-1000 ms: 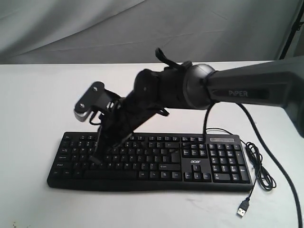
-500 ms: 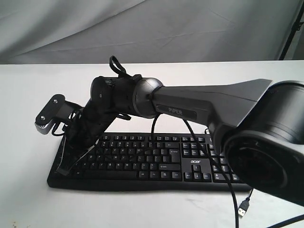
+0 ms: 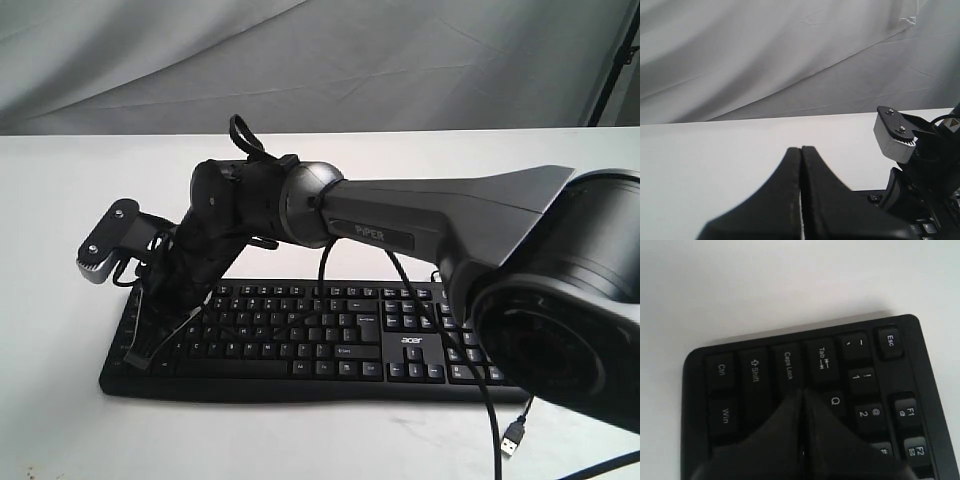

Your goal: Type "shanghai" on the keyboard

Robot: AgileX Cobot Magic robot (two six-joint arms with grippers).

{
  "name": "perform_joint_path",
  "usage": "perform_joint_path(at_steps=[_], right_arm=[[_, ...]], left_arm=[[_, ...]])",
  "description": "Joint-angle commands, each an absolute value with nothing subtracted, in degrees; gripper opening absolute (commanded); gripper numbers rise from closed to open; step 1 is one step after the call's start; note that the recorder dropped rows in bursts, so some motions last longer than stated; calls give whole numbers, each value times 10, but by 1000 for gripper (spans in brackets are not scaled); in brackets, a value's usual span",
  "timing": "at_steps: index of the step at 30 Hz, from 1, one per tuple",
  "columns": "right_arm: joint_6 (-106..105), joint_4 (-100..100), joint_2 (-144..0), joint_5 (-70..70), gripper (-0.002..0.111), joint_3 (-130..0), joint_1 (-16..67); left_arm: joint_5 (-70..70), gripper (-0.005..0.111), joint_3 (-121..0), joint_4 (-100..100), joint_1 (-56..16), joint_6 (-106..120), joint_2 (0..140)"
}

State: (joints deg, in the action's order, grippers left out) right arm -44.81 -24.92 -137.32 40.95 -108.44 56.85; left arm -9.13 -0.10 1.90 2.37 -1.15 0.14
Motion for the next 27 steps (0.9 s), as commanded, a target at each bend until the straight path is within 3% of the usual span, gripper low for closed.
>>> perform_joint_path(at_steps=[1, 15, 27], right_arm=[[-445, -244, -1371, 416, 0, -1088, 569], [-445, -242, -1382, 422, 0, -1087, 571], [-370, -138, -1275, 463, 0, -1038, 558]], left_arm=[[-88, 0, 0, 19, 20, -13, 0], [-88, 0, 0, 19, 20, -13, 0], [-88, 0, 0, 19, 20, -13, 0]])
